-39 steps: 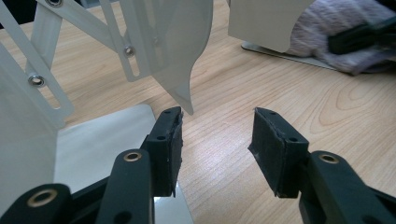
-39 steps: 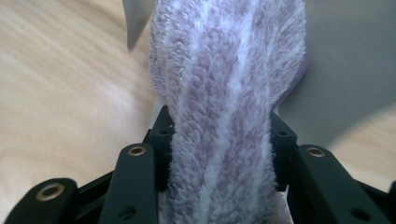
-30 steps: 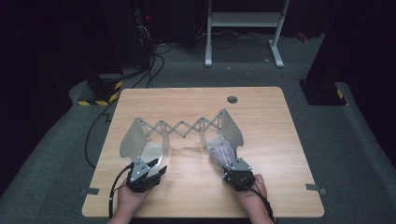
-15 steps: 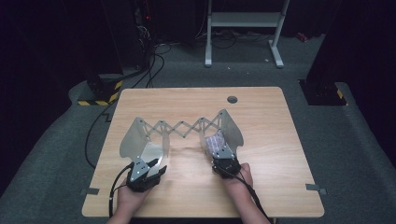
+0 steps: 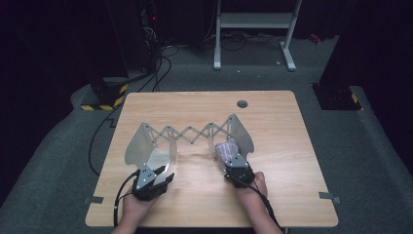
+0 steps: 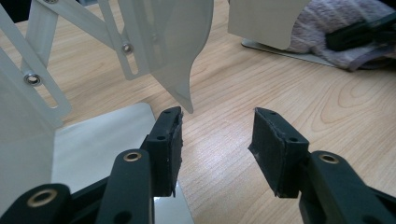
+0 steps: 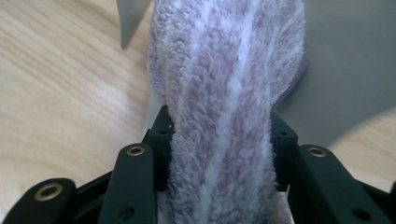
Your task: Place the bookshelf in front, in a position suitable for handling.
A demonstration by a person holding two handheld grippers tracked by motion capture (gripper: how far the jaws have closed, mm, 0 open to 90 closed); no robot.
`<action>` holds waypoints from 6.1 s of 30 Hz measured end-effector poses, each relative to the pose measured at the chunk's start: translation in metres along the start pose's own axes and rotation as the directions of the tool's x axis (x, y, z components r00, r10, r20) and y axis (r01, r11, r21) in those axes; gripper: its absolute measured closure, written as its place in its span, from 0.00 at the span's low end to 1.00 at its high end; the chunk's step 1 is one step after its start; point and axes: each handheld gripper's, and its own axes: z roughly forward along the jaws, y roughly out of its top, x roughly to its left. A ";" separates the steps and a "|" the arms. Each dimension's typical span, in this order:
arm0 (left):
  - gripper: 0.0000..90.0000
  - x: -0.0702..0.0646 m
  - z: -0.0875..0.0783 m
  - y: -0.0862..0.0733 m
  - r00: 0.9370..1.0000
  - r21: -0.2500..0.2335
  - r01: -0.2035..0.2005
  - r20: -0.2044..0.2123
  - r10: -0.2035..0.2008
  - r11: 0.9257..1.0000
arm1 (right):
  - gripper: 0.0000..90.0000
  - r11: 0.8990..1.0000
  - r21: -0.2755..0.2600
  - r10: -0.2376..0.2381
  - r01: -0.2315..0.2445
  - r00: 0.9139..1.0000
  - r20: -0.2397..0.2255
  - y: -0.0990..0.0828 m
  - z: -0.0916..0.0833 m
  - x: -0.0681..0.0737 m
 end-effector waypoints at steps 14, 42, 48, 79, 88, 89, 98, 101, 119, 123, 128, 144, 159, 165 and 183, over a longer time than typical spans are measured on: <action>0.59 -0.001 0.000 0.000 1.000 0.002 0.006 -0.004 -0.005 1.000 | 0.65 0.998 -0.035 0.058 -0.058 0.998 0.003 -0.023 -0.021 -0.011; 0.59 -0.002 0.000 0.000 1.000 -0.003 -0.001 0.012 0.001 1.000 | 0.67 0.980 -0.194 0.054 -0.037 0.995 0.085 0.060 -0.027 -0.008; 0.59 -0.002 0.000 0.000 1.000 -0.001 0.000 0.013 0.000 1.000 | 0.67 0.954 -0.299 0.066 -0.029 0.991 0.114 0.082 -0.051 -0.014; 0.59 -0.003 0.000 0.000 1.000 -0.001 0.001 0.017 -0.001 1.000 | 0.68 0.996 -0.089 -0.007 0.014 0.998 0.070 0.045 -0.001 0.005; 0.59 -0.003 0.000 0.000 1.000 0.000 -0.002 0.018 0.002 1.000 | 0.68 0.971 -0.238 0.028 -0.004 0.995 0.095 0.079 -0.039 -0.009; 0.59 -0.003 0.000 0.000 1.000 0.000 -0.002 0.018 0.002 1.000 | 0.68 0.964 -0.265 0.037 -0.009 0.994 0.101 0.083 -0.045 -0.010; 0.59 -0.002 0.000 0.000 1.000 -0.001 0.000 0.017 0.000 1.000 | 0.68 0.965 -0.261 0.039 -0.006 0.992 0.121 0.084 -0.045 -0.014; 0.59 -0.002 0.000 0.000 1.000 -0.001 -0.001 0.018 0.001 1.000 | 0.68 0.978 -0.210 0.026 -0.003 0.994 0.107 0.073 -0.032 -0.008; 0.59 -0.004 0.001 0.000 1.000 0.004 -0.003 0.020 0.003 1.000 | 0.67 0.999 -0.038 0.027 -0.027 1.000 0.005 0.021 0.007 0.005; 0.59 -0.005 0.002 0.000 1.000 0.007 -0.005 0.021 0.005 1.000 | 0.67 0.998 -0.065 0.015 -0.017 0.999 -0.035 0.018 -0.001 0.013; 0.59 -0.005 0.002 -0.001 1.000 0.010 -0.009 0.021 0.009 1.000 | 0.67 0.997 -0.074 0.002 -0.007 0.998 -0.069 0.015 -0.003 0.025; 0.59 -0.004 0.002 -0.001 1.000 0.011 -0.006 0.023 0.006 1.000 | 0.67 0.987 -0.146 -0.070 0.064 0.997 -0.038 0.039 -0.011 0.018; 0.59 -0.005 0.003 -0.001 1.000 0.013 -0.005 0.025 0.005 1.000 | 0.66 0.953 -0.286 -0.097 0.096 0.995 0.012 0.069 -0.045 0.006; 0.59 -0.005 0.002 -0.001 1.000 0.012 -0.007 0.025 0.006 1.000 | 0.66 0.964 -0.235 -0.125 0.123 0.992 0.007 0.062 -0.029 0.009; 0.59 -0.006 0.004 -0.002 1.000 0.020 -0.008 0.027 0.008 1.000 | 0.66 0.979 -0.144 -0.153 0.147 0.988 -0.033 0.019 -0.012 0.028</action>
